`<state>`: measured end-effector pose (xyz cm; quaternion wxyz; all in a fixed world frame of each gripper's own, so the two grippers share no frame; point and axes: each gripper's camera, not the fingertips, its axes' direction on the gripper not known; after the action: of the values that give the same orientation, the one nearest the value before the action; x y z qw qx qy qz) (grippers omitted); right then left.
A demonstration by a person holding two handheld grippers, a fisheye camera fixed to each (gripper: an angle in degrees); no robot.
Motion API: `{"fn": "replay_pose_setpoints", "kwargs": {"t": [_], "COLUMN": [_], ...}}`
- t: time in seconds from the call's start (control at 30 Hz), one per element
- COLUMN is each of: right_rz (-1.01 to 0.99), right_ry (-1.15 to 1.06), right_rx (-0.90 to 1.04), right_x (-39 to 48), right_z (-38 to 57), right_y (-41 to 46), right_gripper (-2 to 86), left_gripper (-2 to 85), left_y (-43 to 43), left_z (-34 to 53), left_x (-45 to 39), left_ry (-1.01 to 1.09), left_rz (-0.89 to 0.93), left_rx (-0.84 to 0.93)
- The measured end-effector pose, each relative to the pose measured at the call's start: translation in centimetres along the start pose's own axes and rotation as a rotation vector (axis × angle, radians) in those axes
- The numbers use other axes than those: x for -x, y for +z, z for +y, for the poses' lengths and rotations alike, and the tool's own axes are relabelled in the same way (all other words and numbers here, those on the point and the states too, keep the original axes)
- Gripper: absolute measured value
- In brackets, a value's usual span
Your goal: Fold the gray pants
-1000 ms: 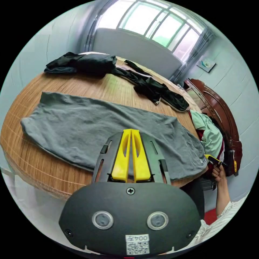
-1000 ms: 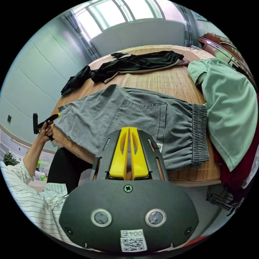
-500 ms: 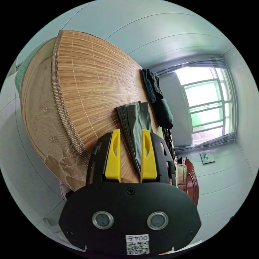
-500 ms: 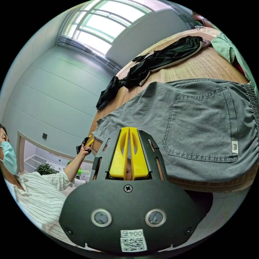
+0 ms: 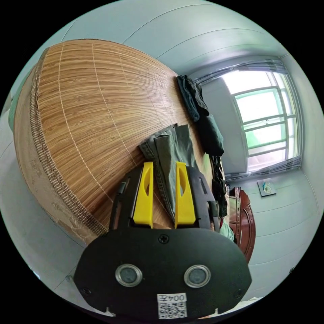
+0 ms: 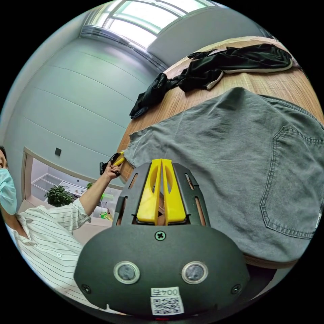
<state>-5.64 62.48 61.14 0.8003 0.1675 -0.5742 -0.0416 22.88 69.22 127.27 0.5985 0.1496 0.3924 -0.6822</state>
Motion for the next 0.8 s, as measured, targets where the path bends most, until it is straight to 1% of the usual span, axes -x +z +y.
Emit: {"fn": "replay_pose_setpoints", "kwargs": {"t": [0.13,0.2,0.27,0.33,0.37,0.53,0.63,0.7,0.73,0.8], "right_rz": [0.099,0.222,0.431,0.548,0.573,0.540,0.508,0.494,0.477,0.470], "right_ry": [0.017,0.042,0.051,0.039,0.027,-0.050,-0.103,-0.104,-0.092,-0.057], "right_rx": [-0.011,-0.051,-0.104,-0.124,-0.127,-0.090,-0.070,-0.042,-0.020,0.053], "right_x": [0.4,0.4,0.5,0.6,0.7,1.6,2.6,2.4,2.1,1.0], "right_z": [0.3,0.6,1.3,1.8,2.1,2.5,2.3,1.8,1.6,1.3], "right_y": [0.4,-0.1,-0.7,-0.9,-0.8,0.8,2.1,2.7,3.0,3.7], "right_gripper": [-0.7,-0.7,-0.7,-0.7,-0.7,-0.7,-0.7,-0.7,-0.7,-0.7], "left_gripper": [3.9,2.6,2.1,1.8,1.6,1.4,1.3,1.3,1.3,1.3], "left_y": [-0.1,-1.0,-1.8,-2.6,-3.3,-6.1,-7.8,-8.9,-9.2,-10.3], "left_z": [-0.8,-0.8,-0.9,-1.2,-1.4,-2.1,-1.8,-0.9,-0.6,1.0], "left_x": [0.6,0.2,-1.2,-3.1,-4.4,-11.9,-18.0,-23.4,-24.9,-30.7], "left_ry": [0.017,0.051,0.120,0.198,0.237,0.386,0.490,0.576,0.598,0.686], "left_rz": [-0.034,0.033,0.079,0.132,0.167,0.315,0.410,0.481,0.500,0.579], "left_rx": [-0.008,-0.066,-0.100,-0.113,-0.125,-0.151,-0.149,-0.132,-0.128,-0.108]}}
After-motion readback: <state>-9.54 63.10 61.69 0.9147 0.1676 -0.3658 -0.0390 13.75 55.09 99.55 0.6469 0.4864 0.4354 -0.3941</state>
